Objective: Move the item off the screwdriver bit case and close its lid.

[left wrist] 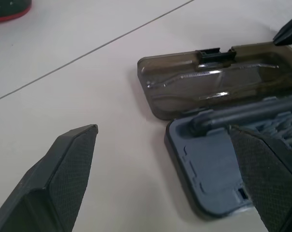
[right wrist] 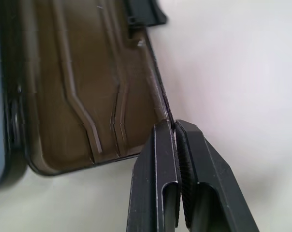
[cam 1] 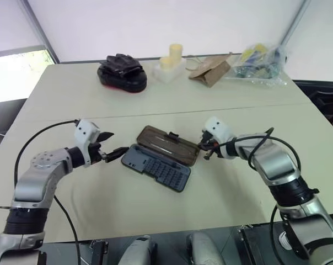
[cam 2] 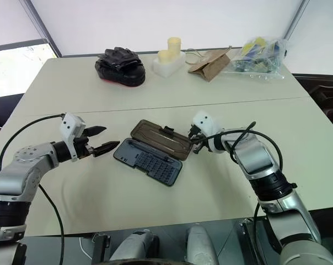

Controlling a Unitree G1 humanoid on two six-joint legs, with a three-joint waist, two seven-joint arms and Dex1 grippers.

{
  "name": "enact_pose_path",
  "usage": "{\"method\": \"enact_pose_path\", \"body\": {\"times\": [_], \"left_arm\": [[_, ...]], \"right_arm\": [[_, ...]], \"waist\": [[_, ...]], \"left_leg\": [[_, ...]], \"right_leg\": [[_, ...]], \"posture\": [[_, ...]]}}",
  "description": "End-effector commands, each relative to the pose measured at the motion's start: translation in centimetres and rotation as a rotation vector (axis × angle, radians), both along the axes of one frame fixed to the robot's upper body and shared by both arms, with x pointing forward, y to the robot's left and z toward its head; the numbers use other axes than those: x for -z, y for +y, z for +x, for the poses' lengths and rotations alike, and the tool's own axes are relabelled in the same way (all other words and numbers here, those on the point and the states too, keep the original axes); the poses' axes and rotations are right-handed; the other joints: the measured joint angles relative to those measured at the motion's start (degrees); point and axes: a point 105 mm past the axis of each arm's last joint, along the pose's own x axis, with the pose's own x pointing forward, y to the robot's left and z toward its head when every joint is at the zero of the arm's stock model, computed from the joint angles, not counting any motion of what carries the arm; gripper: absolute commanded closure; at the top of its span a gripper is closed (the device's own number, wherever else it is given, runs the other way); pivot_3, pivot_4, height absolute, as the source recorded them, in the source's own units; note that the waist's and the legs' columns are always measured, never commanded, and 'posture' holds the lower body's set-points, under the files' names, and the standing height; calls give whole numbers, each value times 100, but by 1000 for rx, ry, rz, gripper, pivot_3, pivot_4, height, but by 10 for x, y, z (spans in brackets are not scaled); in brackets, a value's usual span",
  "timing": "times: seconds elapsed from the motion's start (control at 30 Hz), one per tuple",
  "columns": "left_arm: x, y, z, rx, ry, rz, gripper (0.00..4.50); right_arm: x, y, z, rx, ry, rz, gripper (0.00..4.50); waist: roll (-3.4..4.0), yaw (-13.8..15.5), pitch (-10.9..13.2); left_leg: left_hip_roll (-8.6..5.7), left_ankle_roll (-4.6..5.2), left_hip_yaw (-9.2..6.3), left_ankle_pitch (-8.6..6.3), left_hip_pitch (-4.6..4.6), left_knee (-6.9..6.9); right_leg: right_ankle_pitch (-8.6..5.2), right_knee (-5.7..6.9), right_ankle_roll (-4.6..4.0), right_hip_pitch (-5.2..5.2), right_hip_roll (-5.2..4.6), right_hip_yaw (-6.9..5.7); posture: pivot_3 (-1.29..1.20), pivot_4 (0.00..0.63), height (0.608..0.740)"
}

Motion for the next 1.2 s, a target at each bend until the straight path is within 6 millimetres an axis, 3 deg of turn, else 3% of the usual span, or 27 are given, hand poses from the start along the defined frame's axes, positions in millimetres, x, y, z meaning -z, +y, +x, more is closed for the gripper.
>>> {"method": "enact_pose_path", "body": {"times": [0.03,0.2,0.3,0.5,0.73,0.93,1.2], "left_arm": [[-7,1,-3,4,-26,24,0],[-3,0,-4,1,-18,22,0],[-3,-2,-4,5,-19,23,0],[-5,3,-8,-8,-21,29,0],[-1,-3,-10,16,-9,26,0],[-7,-6,-16,145,15,86,0],[-20,2,-17,193,31,109,0]], "right_arm": [[-4,23,-14,-193,-30,12,4419],[7,24,0,-315,-174,-124,4419],[12,17,17,-272,-194,-167,4419],[-18,10,22,-113,-110,21,4419],[-46,-4,5,-20,-86,53,1044],[-39,-2,-14,46,10,76,1044],[-1,6,-19,105,117,67,1044]], "waist": [[-1,0,1],[-2,10,3],[-3,0,2],[-2,102,3],[-2,182,7],[-2,180,7],[1,174,9]], "left_leg": [[0,0,4,0,0,1],[0,0,6,0,1,3],[1,0,13,0,8,10],[0,-3,17,2,7,21],[-2,-2,15,1,-2,16],[1,-2,17,1,-3,14],[0,-1,19,1,-2,14]], "right_leg": [[0,-1,0,0,0,1],[0,-1,0,1,0,1],[0,-1,0,7,0,1],[0,-1,0,12,-1,2],[0,-3,0,2,-2,3],[0,-4,0,2,-2,5],[0,-4,0,2,-3,6]], "posture": [[0,150,740],[0,150,740],[0,150,740],[0,150,740],[0,150,740],[0,150,740],[0,150,740]]}}
